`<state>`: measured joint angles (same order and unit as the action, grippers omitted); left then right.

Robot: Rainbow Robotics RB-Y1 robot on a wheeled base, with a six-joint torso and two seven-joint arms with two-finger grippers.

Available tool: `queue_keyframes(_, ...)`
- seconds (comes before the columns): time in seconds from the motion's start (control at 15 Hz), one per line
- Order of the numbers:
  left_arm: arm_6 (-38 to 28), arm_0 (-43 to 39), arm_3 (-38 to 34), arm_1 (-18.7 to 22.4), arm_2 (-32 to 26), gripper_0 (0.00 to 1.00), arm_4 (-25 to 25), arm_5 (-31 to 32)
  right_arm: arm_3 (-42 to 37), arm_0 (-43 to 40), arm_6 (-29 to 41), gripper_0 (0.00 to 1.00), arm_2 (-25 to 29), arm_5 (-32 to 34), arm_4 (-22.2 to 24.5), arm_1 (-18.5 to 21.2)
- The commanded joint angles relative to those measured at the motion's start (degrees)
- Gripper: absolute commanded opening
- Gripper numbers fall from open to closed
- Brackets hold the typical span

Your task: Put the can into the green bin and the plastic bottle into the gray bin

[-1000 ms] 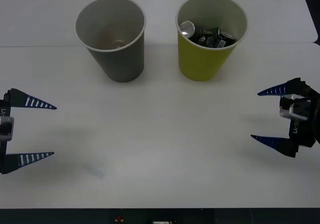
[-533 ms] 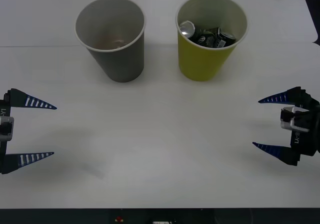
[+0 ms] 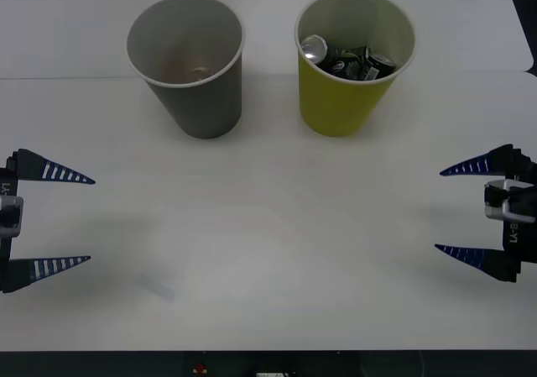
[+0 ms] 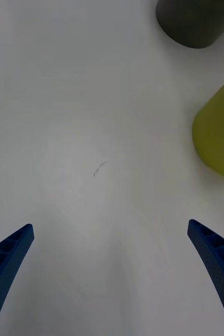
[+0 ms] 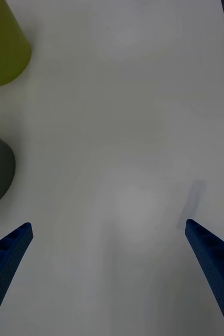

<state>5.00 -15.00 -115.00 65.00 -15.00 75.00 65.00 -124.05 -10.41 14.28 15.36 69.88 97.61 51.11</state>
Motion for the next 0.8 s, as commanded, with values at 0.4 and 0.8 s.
queue_keyframes(0.4,0.0,0.0,0.0,0.0,0.0,1.0,0.0,0.0,0.03,-3.74,0.57,1.0,-0.94,-6.51,-5.77,8.57)
queue_keyframes(0.8,0.0,0.0,0.0,0.0,0.0,1.0,0.0,0.0,-0.05,-4.44,0.13,1.0,-1.21,-6.69,-7.79,8.4)
